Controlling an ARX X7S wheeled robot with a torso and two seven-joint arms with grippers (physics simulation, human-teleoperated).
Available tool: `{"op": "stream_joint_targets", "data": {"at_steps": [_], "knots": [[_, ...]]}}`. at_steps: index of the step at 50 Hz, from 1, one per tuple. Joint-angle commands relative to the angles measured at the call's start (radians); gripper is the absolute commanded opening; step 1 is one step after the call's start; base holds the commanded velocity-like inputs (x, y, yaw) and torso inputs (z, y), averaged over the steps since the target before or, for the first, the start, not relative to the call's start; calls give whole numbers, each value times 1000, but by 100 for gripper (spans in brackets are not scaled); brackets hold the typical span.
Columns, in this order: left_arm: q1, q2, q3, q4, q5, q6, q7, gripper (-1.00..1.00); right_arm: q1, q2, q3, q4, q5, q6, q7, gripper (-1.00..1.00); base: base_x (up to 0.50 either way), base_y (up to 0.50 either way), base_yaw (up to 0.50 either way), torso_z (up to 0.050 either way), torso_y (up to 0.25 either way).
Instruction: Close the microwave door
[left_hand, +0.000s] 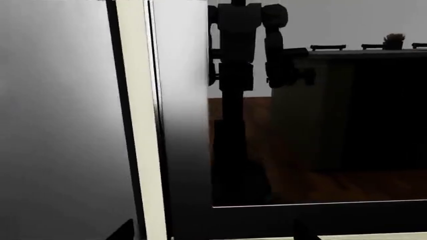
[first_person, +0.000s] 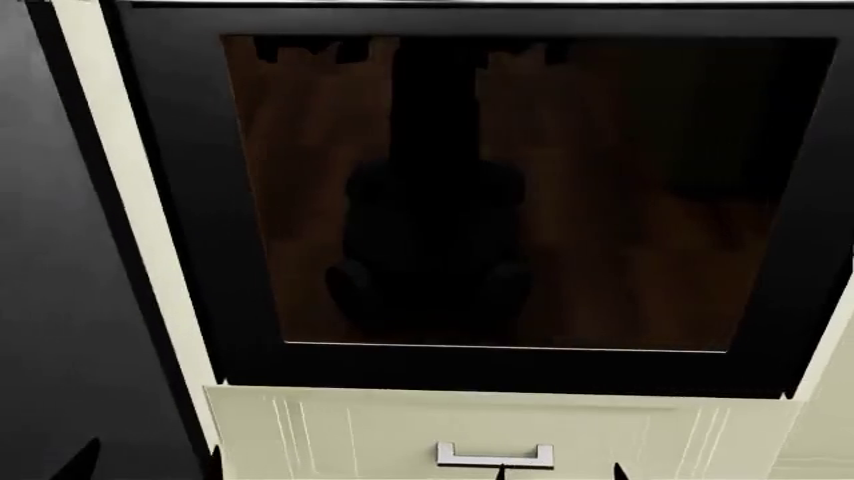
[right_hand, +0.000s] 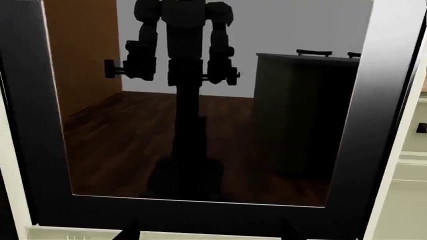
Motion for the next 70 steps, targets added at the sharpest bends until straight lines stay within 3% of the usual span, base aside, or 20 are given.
{"op": "stream_joint_targets", "data": {"at_steps": [1,61,70], "knots": [[-1,-8,11,0,-8,2,-11,100,1,8,-10,-1,4,-1,12,100,0,500,0,0,0],[-12,-42,56,1,-38,7,-49,100,1,41,-44,-8,34,-5,55,100,0,500,0,0,0],[-15,-49,69,2,-26,10,-56,100,3,42,-53,-14,19,-4,74,100,0,70,0,0,0]]}}
